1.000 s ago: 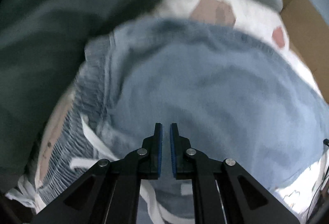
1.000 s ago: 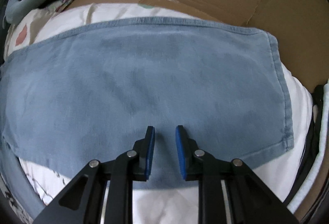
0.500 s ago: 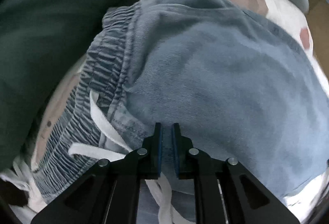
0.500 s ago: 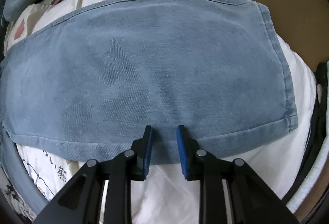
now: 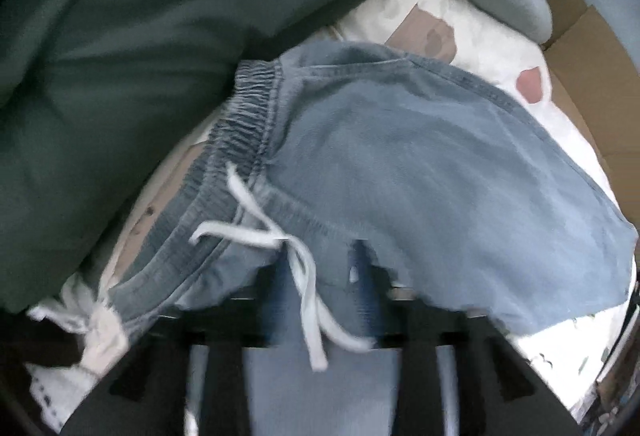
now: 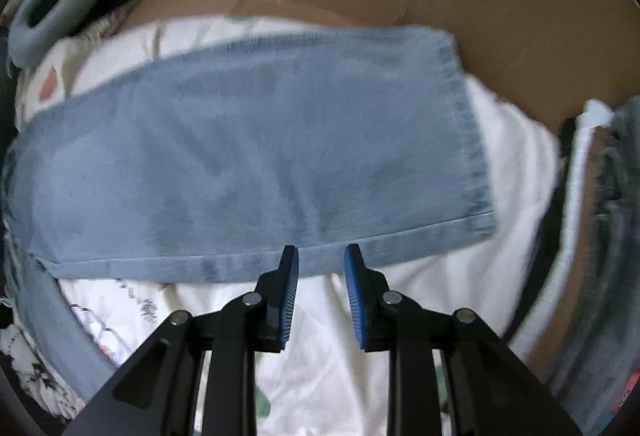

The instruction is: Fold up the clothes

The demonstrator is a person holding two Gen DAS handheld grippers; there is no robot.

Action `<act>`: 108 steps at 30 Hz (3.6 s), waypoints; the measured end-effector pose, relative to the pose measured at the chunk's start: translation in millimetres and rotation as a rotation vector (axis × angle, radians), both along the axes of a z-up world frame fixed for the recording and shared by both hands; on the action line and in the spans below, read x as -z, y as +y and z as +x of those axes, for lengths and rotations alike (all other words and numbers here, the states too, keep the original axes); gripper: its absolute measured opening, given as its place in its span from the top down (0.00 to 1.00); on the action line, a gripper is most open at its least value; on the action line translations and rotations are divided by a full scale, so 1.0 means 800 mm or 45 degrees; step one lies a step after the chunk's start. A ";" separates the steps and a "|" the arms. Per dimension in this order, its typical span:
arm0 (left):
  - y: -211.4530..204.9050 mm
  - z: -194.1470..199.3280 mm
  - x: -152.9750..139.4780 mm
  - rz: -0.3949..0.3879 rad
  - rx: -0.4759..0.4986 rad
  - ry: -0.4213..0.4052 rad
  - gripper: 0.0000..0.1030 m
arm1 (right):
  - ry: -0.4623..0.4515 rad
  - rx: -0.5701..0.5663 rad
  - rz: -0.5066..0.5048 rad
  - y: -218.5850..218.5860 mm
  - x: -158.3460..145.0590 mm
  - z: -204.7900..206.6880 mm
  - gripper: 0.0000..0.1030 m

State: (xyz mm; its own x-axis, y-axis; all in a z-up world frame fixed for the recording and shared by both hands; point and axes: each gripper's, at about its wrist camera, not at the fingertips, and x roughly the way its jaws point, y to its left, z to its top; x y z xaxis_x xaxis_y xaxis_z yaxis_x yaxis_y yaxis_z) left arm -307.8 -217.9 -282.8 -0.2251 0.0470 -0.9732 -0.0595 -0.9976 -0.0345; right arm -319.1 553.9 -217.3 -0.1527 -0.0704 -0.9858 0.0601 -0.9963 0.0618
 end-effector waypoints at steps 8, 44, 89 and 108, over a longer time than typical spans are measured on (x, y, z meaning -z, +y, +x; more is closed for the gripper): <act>0.012 0.048 -0.068 -0.024 0.050 -0.041 0.43 | 0.076 0.037 -0.100 0.050 -0.133 0.026 0.76; 0.021 0.247 -0.303 0.047 0.316 0.047 0.24 | 0.347 0.111 -0.323 0.161 -0.444 0.242 0.43; -0.005 0.376 -0.246 0.375 0.234 0.045 0.01 | 0.359 0.082 -0.453 0.240 -0.322 0.477 0.01; -0.011 0.388 -0.152 0.306 0.145 -0.125 0.01 | 0.173 0.121 -0.421 0.287 -0.253 0.553 0.01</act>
